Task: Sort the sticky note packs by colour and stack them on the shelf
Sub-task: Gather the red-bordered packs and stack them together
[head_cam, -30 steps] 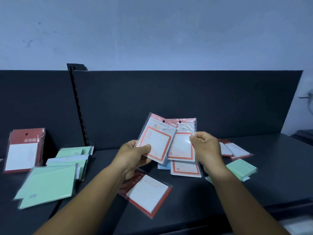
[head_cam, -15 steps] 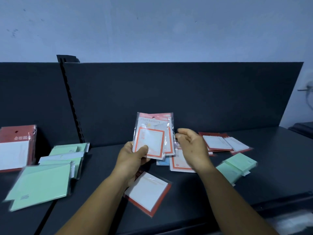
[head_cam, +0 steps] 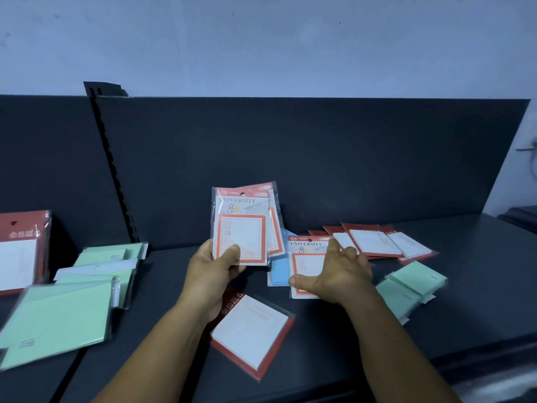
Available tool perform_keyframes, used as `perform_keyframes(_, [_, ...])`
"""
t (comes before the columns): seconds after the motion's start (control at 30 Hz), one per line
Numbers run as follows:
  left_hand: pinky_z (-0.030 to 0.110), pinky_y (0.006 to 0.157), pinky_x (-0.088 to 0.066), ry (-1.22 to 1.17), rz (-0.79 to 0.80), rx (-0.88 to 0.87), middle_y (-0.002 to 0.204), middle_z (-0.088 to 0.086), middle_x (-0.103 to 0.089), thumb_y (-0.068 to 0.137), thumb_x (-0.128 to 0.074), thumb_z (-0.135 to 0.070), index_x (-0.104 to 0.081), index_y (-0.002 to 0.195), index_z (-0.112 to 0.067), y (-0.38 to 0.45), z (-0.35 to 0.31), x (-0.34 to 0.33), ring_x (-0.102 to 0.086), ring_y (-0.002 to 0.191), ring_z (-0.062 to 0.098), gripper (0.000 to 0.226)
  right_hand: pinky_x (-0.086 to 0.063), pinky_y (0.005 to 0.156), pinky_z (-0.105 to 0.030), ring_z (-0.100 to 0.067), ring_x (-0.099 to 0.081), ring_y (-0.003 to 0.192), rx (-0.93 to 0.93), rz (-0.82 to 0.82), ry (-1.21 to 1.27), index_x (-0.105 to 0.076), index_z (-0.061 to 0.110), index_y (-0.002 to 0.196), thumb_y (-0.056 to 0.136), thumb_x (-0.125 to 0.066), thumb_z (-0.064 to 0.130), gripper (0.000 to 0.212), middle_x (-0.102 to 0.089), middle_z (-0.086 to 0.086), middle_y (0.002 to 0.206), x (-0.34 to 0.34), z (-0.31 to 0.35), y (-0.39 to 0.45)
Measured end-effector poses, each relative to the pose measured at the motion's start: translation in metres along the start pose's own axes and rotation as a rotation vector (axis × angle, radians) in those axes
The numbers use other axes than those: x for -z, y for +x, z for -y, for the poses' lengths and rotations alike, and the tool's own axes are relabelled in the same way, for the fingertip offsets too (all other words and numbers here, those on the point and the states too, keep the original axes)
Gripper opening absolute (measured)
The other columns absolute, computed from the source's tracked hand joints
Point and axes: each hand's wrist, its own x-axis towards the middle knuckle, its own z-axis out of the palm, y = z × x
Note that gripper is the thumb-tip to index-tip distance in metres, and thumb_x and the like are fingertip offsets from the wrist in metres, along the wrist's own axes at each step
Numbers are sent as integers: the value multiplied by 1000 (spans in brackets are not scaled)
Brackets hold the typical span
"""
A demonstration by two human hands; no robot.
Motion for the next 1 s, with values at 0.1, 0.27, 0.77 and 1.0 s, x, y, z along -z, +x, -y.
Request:
perform_keyframes(0.1, [24, 71, -52, 6, 9, 3, 107, 2, -72, 96, -54, -9, -58, 117, -15, 1, 1, 0, -69, 94, 17, 22, -28, 111, -44, -32, -24, 139, -4, 0, 68, 1, 19, 152, 66, -71, 67, 122, -24, -13, 150, -3, 2, 3])
perform_keyframes(0.27, [24, 72, -52, 12, 9, 5, 106, 1, -72, 96, -54, -10, -58, 114, -16, 2, 3, -1, -69, 93, 16, 20, -46, 93, -35, -26, -51, 122, 63, -183, 504, -15, 18, 150, 81, -76, 27, 92, -48, -9, 138, 1, 0, 9])
perform_keyframes(0.77, [26, 78, -53, -34, -100, -49, 106, -2, -71, 96, -53, -11, -57, 116, -19, 5, 2, 2, -68, 96, 15, 22, -56, 80, -36, -16, -67, 87, 208, -487, 1340, -63, 14, 103, 95, -56, 20, 12, -70, 4, 87, -3, 10, 19])
perform_keyframes(1.0, [20, 66, -57, -44, 35, -24, 105, 3, -72, 97, -50, -7, -58, 114, -15, -6, -9, -6, -71, 90, 15, 21, -57, 80, -37, -22, -68, 94, 281, -295, 1260, -62, 18, 98, 95, -53, 26, 12, -71, -2, 97, -4, 39, 18])
